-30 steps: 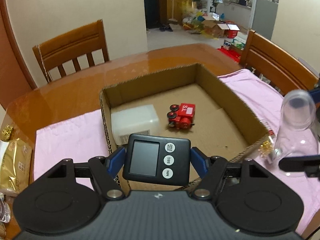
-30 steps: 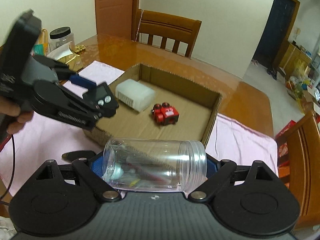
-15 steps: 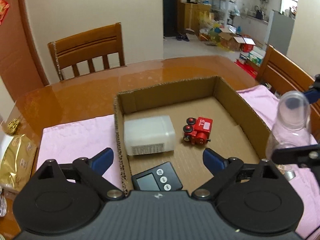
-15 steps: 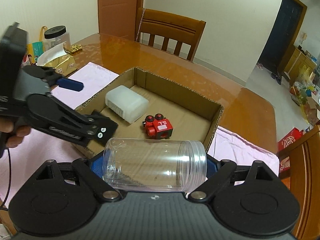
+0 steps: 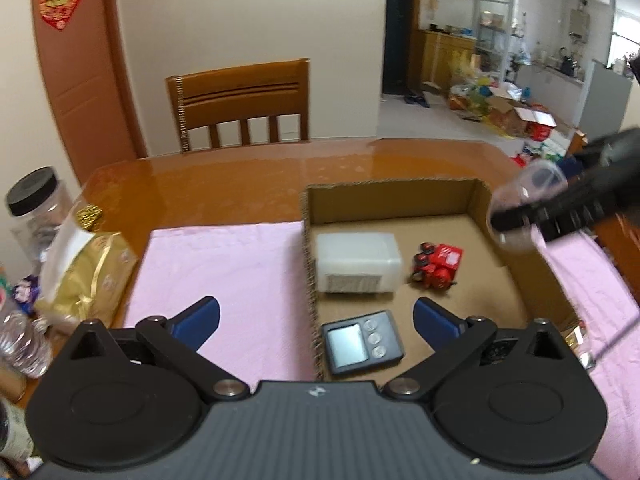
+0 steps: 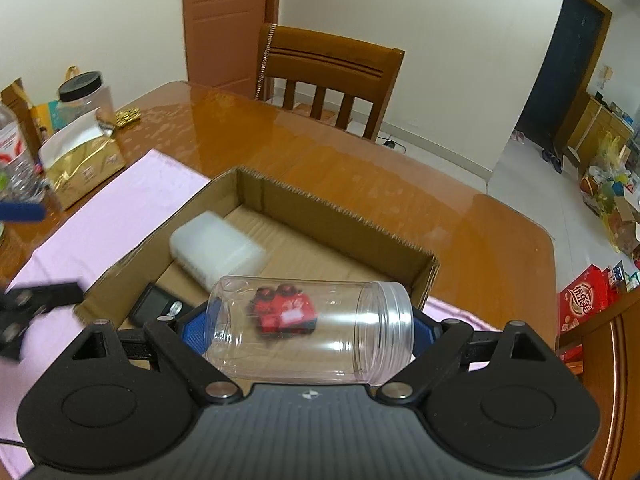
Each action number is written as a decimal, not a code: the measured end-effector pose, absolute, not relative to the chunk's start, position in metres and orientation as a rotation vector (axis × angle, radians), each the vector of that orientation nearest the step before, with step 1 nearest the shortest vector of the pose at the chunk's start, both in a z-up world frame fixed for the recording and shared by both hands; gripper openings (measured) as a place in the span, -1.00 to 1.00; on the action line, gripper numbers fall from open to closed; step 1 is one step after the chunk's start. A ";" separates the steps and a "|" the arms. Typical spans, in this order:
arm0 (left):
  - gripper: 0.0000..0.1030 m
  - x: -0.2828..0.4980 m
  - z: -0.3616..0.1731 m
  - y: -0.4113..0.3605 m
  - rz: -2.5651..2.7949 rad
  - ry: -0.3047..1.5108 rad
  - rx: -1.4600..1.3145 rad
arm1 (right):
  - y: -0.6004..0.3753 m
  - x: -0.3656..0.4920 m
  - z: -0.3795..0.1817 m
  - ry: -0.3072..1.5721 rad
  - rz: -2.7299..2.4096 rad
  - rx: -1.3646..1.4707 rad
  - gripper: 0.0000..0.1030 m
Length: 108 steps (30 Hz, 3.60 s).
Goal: Organize rigid objects
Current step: 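Carry the jar and timer into the box and open both tools, then move both tools back toward the remaining items on the cloth, then grasp the black oval mirror with the left tool while the right tool grasps the blue B toy car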
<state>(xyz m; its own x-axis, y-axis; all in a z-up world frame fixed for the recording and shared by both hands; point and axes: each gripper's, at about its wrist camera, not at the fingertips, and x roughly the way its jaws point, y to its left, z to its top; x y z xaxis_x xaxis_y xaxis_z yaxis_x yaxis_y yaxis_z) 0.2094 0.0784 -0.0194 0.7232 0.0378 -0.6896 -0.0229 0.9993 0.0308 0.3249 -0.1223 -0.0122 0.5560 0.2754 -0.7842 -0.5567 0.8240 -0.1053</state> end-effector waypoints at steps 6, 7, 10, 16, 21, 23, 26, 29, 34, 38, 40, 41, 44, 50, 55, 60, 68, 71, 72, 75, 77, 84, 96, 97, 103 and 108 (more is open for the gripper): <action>0.99 0.196 -0.029 0.087 0.076 0.795 0.006 | -0.116 0.368 -0.022 0.862 0.468 -0.354 0.82; 0.99 0.194 -0.031 0.089 0.081 0.800 0.001 | -0.115 0.374 -0.024 0.867 0.463 -0.348 0.82; 0.99 0.189 -0.034 0.094 0.113 0.809 -0.006 | -0.112 0.391 -0.029 0.866 0.446 -0.343 0.86; 0.99 0.182 -0.034 0.102 0.151 0.821 -0.012 | -0.109 0.403 -0.028 0.850 0.441 -0.332 1.00; 0.99 0.173 -0.027 0.102 0.156 0.835 -0.025 | -0.110 0.391 -0.022 0.863 0.444 -0.326 1.00; 0.99 0.168 -0.025 0.100 0.156 0.827 -0.020 | -0.111 0.381 -0.018 0.865 0.448 -0.330 1.00; 0.99 0.158 -0.029 0.098 0.158 0.810 -0.007 | -0.114 0.361 -0.013 0.849 0.454 -0.338 1.00; 0.98 0.148 -0.036 0.097 0.153 0.809 -0.006 | -0.122 0.333 -0.011 0.812 0.453 -0.327 1.00; 0.99 0.131 -0.045 0.094 0.118 0.839 -0.014 | -0.140 0.277 -0.018 0.824 0.420 -0.254 1.00; 0.99 0.127 -0.056 0.094 0.112 0.867 -0.007 | -0.150 0.238 -0.035 0.857 0.373 -0.228 1.00; 0.99 0.125 -0.062 0.093 0.097 0.882 -0.013 | -0.154 0.220 -0.045 0.880 0.363 -0.199 1.00; 0.99 0.125 -0.064 0.092 0.085 0.888 -0.016 | -0.155 0.212 -0.050 0.884 0.353 -0.187 1.00; 0.99 0.124 -0.075 0.090 0.050 0.907 -0.005 | -0.157 0.190 -0.066 0.907 0.309 -0.163 1.00; 0.99 0.131 -0.107 0.086 -0.018 0.961 0.034 | -0.154 0.161 -0.093 0.985 0.252 -0.053 1.00; 0.99 0.135 -0.127 0.082 -0.068 0.988 0.068 | -0.144 0.145 -0.101 1.005 0.241 -0.042 1.00; 0.99 0.141 -0.138 0.089 -0.061 1.003 0.072 | -0.131 0.132 -0.110 1.022 0.260 -0.065 1.00; 0.99 0.148 -0.138 0.117 -0.022 0.998 0.039 | -0.108 0.127 -0.129 1.057 0.297 -0.124 1.00; 0.99 0.155 -0.139 0.128 0.002 0.987 0.030 | -0.099 0.127 -0.137 1.076 0.308 -0.148 1.00; 0.99 0.157 -0.139 0.131 0.007 0.983 0.024 | -0.096 0.127 -0.140 1.085 0.311 -0.163 1.00; 0.99 0.165 -0.140 0.138 0.030 0.970 0.015 | -0.088 0.126 -0.146 1.098 0.307 -0.206 1.00; 0.99 0.169 -0.139 0.139 0.043 0.970 0.025 | -0.084 0.123 -0.149 1.083 0.318 -0.238 1.00; 0.98 0.159 -0.120 0.122 -0.066 0.952 0.019 | -0.085 0.123 -0.151 1.076 0.311 -0.232 1.00; 0.98 0.172 -0.144 0.061 -0.210 0.961 0.073 | -0.087 0.114 -0.151 1.030 0.329 -0.235 1.00; 0.98 0.173 -0.144 0.060 -0.202 0.953 0.079 | -0.087 0.114 -0.151 1.029 0.330 -0.235 1.00; 0.99 0.171 -0.147 0.074 -0.150 0.957 0.096 | -0.088 0.111 -0.151 1.025 0.335 -0.238 1.00; 0.99 0.170 -0.147 0.084 -0.160 0.954 0.103 | -0.088 0.111 -0.150 1.020 0.340 -0.239 1.00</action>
